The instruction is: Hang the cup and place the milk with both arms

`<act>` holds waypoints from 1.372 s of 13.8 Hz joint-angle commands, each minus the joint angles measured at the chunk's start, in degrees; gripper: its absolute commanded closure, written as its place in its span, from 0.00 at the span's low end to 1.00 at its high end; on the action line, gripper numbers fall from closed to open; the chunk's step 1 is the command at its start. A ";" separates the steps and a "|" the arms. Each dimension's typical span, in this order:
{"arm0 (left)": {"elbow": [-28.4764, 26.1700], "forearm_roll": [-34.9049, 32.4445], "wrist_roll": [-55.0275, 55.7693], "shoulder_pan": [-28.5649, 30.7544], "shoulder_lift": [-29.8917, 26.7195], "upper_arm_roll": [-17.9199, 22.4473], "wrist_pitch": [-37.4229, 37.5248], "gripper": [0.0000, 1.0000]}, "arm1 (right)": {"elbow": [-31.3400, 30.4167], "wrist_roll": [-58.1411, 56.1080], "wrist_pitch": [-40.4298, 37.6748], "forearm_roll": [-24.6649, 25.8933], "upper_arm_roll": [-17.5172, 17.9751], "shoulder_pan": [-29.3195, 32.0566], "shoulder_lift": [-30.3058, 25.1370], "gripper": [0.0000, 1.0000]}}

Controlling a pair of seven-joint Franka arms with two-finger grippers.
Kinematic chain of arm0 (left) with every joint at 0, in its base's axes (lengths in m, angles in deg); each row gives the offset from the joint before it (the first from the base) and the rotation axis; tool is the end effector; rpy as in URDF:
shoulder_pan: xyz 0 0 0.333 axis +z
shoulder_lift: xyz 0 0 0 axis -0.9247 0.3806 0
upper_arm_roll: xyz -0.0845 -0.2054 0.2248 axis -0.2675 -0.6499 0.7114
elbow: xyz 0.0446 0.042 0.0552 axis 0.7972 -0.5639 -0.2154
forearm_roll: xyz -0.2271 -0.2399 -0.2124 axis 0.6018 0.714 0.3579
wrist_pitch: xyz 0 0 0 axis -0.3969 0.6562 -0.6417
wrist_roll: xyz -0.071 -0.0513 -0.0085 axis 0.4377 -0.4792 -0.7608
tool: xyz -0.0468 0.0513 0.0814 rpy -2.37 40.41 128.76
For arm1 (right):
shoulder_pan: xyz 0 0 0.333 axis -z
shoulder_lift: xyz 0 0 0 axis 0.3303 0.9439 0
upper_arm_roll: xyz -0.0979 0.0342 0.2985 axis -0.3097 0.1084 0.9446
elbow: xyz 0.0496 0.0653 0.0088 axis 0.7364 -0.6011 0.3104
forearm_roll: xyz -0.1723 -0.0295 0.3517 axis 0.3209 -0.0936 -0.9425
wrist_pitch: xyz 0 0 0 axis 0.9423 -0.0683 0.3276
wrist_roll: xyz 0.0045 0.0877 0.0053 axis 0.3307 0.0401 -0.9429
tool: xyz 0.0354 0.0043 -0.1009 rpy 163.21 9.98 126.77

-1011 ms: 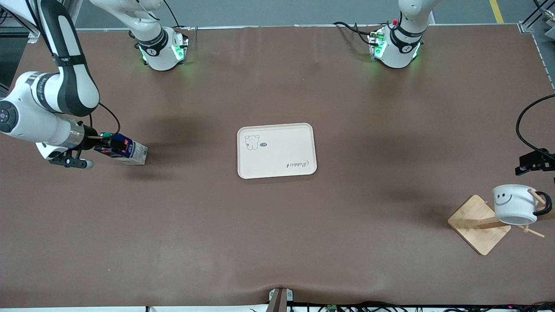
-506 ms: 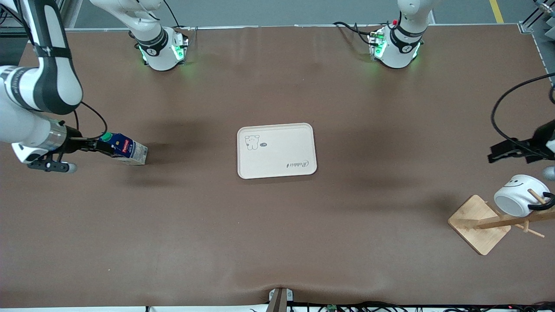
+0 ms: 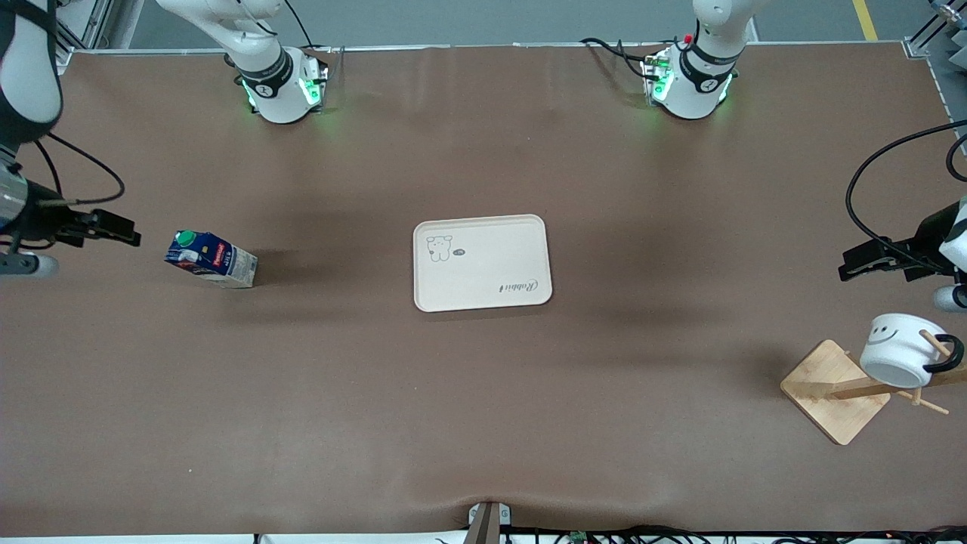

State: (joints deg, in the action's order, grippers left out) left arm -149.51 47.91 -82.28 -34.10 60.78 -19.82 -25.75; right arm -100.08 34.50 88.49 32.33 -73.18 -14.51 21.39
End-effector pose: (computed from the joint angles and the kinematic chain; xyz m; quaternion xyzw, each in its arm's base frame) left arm 0.6320 0.0223 0.5670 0.9998 -0.0153 0.0093 0.0088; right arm 0.5617 -0.0660 0.5372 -0.9990 -0.0024 0.0431 0.0123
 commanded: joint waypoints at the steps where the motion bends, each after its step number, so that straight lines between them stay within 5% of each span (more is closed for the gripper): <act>1: 2.33 0.40 -1.11 -0.13 -0.83 -0.30 1.67 0.00 | 0.13 -0.81 -5.61 1.06 1.13 0.32 -4.86 0.00; 4: 2.42 0.66 -0.50 -0.04 -0.92 -0.38 4.22 0.00 | 8.28 -0.12 -14.51 1.23 0.96 0.23 -4.43 0.00; 15: 1.98 0.40 -0.58 -1.78 -7.95 0.49 7.48 0.00 | 12.08 3.58 -9.25 -0.26 0.87 2.34 -2.06 0.00; 19: -3.02 3.37 -0.41 -18.90 -14.26 19.70 8.71 0.00 | 12.70 3.41 -9.07 0.35 0.78 2.43 -1.97 0.00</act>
State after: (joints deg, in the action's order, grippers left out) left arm -148.08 48.68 -82.39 -46.73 51.44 -7.80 -17.26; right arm -89.30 37.20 79.99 32.60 -73.19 -13.45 19.11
